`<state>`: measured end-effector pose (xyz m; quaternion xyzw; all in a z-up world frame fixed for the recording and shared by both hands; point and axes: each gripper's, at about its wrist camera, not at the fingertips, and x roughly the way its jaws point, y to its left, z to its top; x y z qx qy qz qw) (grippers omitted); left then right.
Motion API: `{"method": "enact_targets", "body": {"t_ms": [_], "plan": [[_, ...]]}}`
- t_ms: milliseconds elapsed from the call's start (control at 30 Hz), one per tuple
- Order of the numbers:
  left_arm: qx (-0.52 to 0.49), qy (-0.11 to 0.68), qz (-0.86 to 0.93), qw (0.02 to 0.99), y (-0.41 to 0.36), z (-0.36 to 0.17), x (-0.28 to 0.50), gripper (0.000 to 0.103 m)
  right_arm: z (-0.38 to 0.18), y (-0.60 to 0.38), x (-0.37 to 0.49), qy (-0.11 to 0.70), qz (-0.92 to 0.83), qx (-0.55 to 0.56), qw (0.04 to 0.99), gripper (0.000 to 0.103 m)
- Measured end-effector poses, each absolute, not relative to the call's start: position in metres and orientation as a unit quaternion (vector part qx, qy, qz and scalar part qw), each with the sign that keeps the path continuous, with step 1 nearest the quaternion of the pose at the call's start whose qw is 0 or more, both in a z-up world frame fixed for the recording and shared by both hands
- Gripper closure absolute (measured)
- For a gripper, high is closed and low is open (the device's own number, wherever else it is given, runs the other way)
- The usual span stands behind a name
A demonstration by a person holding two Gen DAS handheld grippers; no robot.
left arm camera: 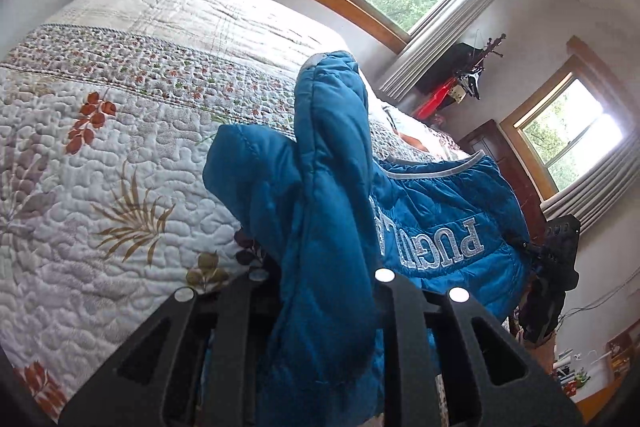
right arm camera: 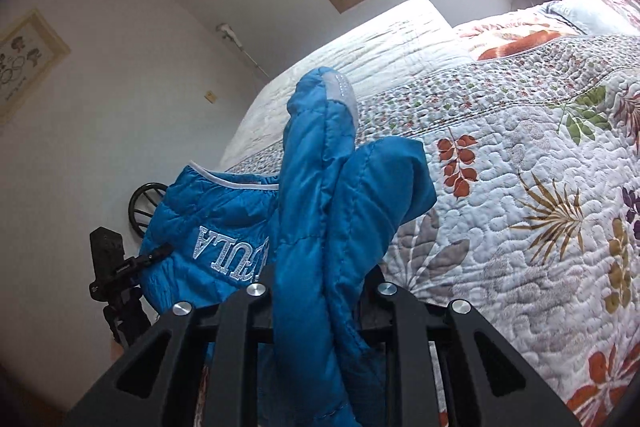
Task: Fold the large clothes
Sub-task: 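Lift the folded edge with both tools and fold it over the jacket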
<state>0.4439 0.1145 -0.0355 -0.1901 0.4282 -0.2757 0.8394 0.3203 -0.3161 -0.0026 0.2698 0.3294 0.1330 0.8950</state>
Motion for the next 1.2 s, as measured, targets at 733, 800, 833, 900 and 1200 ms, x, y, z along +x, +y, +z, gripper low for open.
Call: {"method": "enact_targets", "body": {"t_ms": [733, 800, 833, 900, 1200], "plan": [[-0.159, 0.491, -0.208, 0.831, 0.210, -0.139, 0.281, 0.071, -0.124, -0.258, 0.205, 0.426, 0.118, 0.311, 0.842, 0.080], [-0.163, 0.489, -0.205, 0.832, 0.211, -0.149, 0.278, 0.065, -0.142, -0.266, 0.208, 0.428, 0.126, 0.336, 0.829, 0.077], [-0.159, 0.486, -0.201, 0.836, 0.209, -0.152, 0.275, 0.061, -0.149, -0.269, 0.209, 0.426, 0.130, 0.347, 0.825, 0.076], [-0.159, 0.480, -0.196, 0.840, 0.209, -0.158, 0.272, 0.058, -0.155, -0.270, 0.209, 0.421, 0.133, 0.348, 0.827, 0.074], [-0.176, 0.473, -0.186, 0.843, 0.212, -0.165, 0.269, 0.048, -0.162, -0.271, 0.206, 0.420, 0.129, 0.347, 0.828, 0.063]]}}
